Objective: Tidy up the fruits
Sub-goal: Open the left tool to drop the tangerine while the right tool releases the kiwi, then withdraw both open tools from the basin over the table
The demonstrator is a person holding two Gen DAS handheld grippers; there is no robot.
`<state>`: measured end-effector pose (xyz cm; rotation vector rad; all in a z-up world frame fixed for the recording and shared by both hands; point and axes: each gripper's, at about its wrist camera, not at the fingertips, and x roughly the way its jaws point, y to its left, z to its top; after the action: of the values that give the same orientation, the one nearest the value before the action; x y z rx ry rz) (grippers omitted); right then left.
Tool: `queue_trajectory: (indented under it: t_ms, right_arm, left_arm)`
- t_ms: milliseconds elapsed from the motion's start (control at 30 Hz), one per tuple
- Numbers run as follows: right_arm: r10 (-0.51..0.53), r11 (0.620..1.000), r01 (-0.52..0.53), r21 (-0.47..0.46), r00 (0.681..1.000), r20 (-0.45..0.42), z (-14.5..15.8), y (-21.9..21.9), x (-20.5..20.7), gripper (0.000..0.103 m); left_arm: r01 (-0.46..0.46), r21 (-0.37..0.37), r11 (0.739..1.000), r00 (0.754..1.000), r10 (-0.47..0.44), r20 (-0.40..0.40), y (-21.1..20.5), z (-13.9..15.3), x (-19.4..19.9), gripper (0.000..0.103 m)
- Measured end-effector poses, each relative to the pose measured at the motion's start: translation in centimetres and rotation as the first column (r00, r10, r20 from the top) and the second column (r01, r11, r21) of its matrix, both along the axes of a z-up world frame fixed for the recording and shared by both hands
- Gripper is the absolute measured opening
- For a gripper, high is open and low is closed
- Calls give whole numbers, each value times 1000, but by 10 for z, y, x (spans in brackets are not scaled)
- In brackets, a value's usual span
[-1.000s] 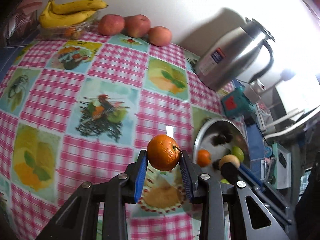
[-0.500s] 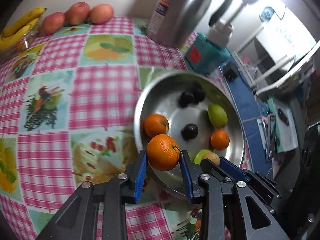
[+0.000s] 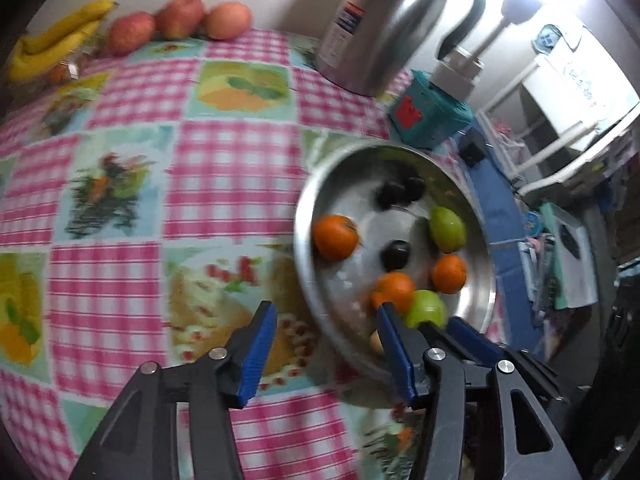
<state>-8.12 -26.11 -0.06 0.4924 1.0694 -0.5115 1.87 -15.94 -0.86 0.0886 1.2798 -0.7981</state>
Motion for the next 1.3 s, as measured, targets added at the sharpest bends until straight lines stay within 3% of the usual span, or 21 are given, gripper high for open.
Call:
queue_trajectory:
  t_ms: [167, 200, 267, 300, 400, 467, 667, 1300]
  right_arm:
    - [6, 1000, -6, -11, 1000, 16, 6, 9, -9, 31]
    - [8, 1000, -8, -14, 1000, 17, 7, 12, -10, 34]
    - [7, 1000, -7, -22, 1000, 14, 6, 16, -13, 54]
    - [7, 1000, -7, -23, 1000, 12, 5, 18, -15, 56]
    - [10, 1000, -10, -26, 1000, 8, 1, 25, -19, 63]
    - [10, 999, -10, -43, 1000, 0, -2, 30, -23, 80]
    - [24, 997, -24, -70, 1000, -3, -5, 41, -30, 96]
    - [-2, 994, 9, -106, 998, 62, 11, 49, -50, 96]
  left_arm:
    - [-78, 153, 985, 987, 55, 148, 25, 1, -1, 86]
    - [-87, 180, 980, 984, 57, 166, 29, -1, -2, 93]
    - [-110, 229, 967, 982, 70, 178, 41, -7, -3, 100]
    - [-118, 240, 964, 982, 78, 171, 46, -10, -3, 103]
    - [-144, 269, 952, 981, 102, 165, 60, -16, -4, 103]
    - [-159, 284, 945, 977, 109, 184, 69, -16, -6, 103]
    - [-189, 279, 942, 968, 131, 214, 89, -8, -15, 103]
    - [-212, 305, 928, 933, 100, 345, 104, 16, -48, 103]
